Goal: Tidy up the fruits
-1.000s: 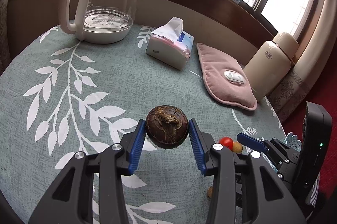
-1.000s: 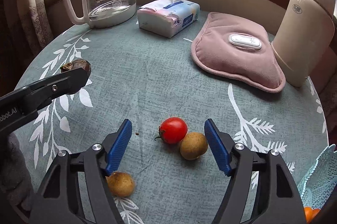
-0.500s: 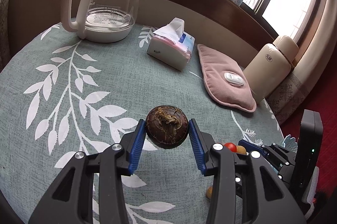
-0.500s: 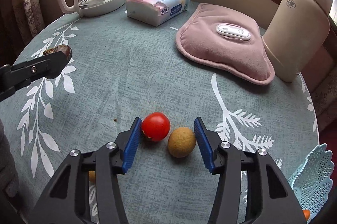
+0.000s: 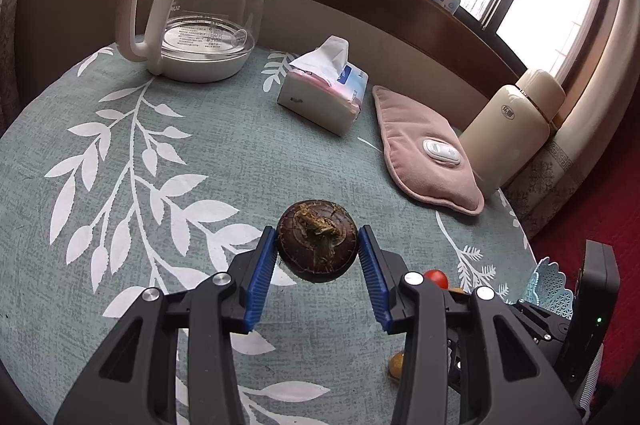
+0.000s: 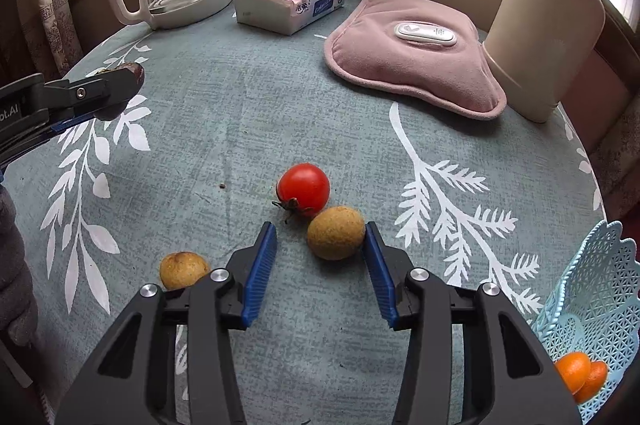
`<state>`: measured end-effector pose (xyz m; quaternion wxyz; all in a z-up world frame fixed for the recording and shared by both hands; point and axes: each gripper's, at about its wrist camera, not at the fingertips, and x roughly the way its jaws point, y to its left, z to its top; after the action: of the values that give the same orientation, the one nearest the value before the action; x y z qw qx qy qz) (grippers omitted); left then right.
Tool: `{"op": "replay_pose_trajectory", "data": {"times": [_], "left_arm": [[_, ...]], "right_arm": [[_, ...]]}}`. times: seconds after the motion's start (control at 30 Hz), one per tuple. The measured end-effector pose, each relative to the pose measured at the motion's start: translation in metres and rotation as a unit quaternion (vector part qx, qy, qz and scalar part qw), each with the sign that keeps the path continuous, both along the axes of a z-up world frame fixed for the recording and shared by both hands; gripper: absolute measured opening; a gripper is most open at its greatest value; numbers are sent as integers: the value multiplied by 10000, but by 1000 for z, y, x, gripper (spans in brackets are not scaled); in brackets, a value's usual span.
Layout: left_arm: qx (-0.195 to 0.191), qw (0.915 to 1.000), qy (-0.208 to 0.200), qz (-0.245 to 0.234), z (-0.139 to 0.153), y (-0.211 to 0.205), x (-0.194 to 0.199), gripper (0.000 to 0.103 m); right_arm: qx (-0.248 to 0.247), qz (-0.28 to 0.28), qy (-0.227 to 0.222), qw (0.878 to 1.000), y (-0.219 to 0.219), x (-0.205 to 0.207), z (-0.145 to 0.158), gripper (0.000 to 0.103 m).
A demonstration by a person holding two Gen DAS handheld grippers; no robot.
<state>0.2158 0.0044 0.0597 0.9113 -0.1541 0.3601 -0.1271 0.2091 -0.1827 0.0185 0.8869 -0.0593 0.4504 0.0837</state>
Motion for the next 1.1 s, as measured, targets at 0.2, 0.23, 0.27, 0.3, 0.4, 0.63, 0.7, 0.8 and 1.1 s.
{"op": "replay_pose_trajectory", "data": {"times": [0.2, 0.23, 0.27, 0.3, 0.4, 0.63, 0.7, 0.8, 1.1], "left_arm": [[-16, 10000, -25, -34, 1, -2, -1, 42], [-14, 10000, -32, -46, 1, -3, -2, 42], [-10, 10000, -40, -57, 1, -3, -2, 42], [-9, 10000, -48, -69, 2, -4, -2, 42], [-19, 9999, -84, -109, 3, -5, -4, 42], [-70, 9996, -154, -230, 5, -10, -7, 42], [-80, 9995, -169, -267, 6, -12, -8, 42], [-119, 9992, -196, -328, 7, -14, -9, 42], [-138, 9984, -212, -498, 8, -24, -12, 42]], "right_arm": [[82, -139, -56, 9999, -4, -6, 6, 29], [88, -141, -66, 9998, -4, -7, 7, 29], [100, -151, -75, 9998, -4, -8, 7, 29], [121, -172, -87, 9997, -5, -10, 9, 29], [206, -213, -183, 9994, -6, -18, 16, 29], [428, -339, -484, 9973, -19, -42, 44, 29], [514, -420, -514, 9965, -28, -48, 49, 29], [629, -612, -548, 9946, -44, -56, 54, 29], [843, -1315, -657, 9855, -102, -77, 67, 29]]}}
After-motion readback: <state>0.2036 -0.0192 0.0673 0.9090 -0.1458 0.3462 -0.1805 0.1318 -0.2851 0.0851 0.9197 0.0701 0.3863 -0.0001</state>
